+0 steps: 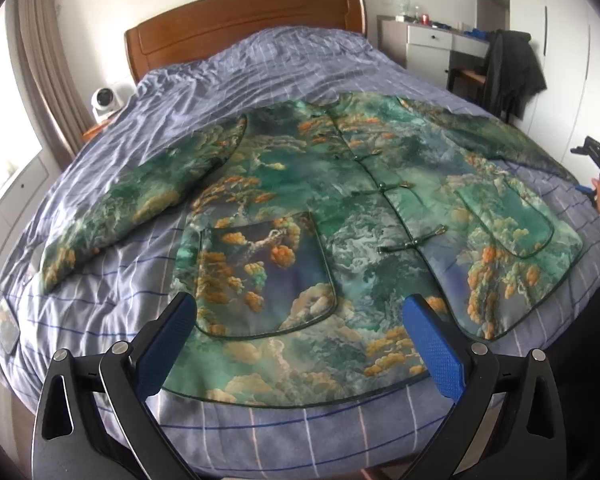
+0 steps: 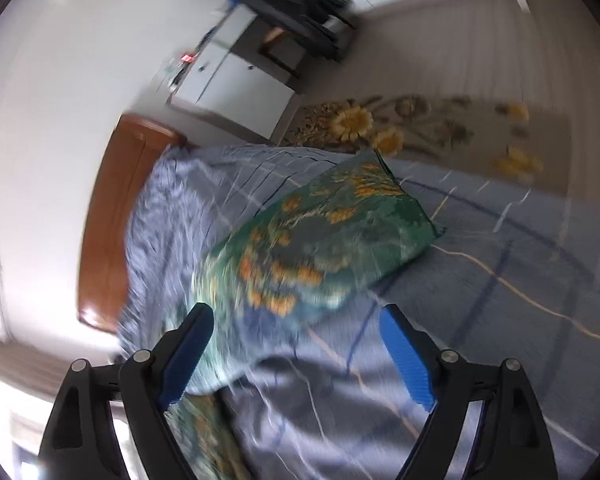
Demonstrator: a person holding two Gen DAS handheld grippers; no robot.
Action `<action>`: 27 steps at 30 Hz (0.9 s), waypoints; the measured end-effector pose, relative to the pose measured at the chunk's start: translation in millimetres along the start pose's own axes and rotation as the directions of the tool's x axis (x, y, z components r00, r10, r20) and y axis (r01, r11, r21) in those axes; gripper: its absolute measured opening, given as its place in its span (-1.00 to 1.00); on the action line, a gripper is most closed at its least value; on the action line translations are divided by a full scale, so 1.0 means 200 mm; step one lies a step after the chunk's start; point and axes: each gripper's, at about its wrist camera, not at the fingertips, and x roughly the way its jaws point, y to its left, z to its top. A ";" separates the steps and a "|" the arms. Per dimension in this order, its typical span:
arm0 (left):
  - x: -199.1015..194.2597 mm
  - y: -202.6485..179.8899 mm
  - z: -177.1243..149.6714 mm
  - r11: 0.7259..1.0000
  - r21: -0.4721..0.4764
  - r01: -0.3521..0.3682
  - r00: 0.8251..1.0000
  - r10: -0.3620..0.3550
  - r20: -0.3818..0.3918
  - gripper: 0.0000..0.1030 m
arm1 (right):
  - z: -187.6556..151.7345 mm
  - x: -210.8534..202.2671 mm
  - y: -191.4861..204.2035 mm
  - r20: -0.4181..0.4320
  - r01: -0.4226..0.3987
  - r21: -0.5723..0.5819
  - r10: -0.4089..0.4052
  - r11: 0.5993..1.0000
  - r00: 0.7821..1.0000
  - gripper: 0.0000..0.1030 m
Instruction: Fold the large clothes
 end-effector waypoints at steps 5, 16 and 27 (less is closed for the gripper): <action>0.03 0.00 0.01 1.000 -0.023 -0.005 1.000 0.005 -0.020 0.99 | 0.07 0.16 -0.07 0.037 0.055 0.113 -0.060 0.992 0.998 0.28; 0.09 0.01 0.00 0.999 -0.050 0.014 0.999 -0.017 -0.044 0.99 | -0.31 0.02 0.79 0.192 0.160 -0.576 -0.057 0.802 0.980 -0.79; -0.03 0.08 -0.05 0.997 -0.077 0.002 1.000 -0.002 0.004 0.99 | -1.60 0.37 1.35 -0.199 -0.153 -0.941 -0.130 0.302 0.971 -0.82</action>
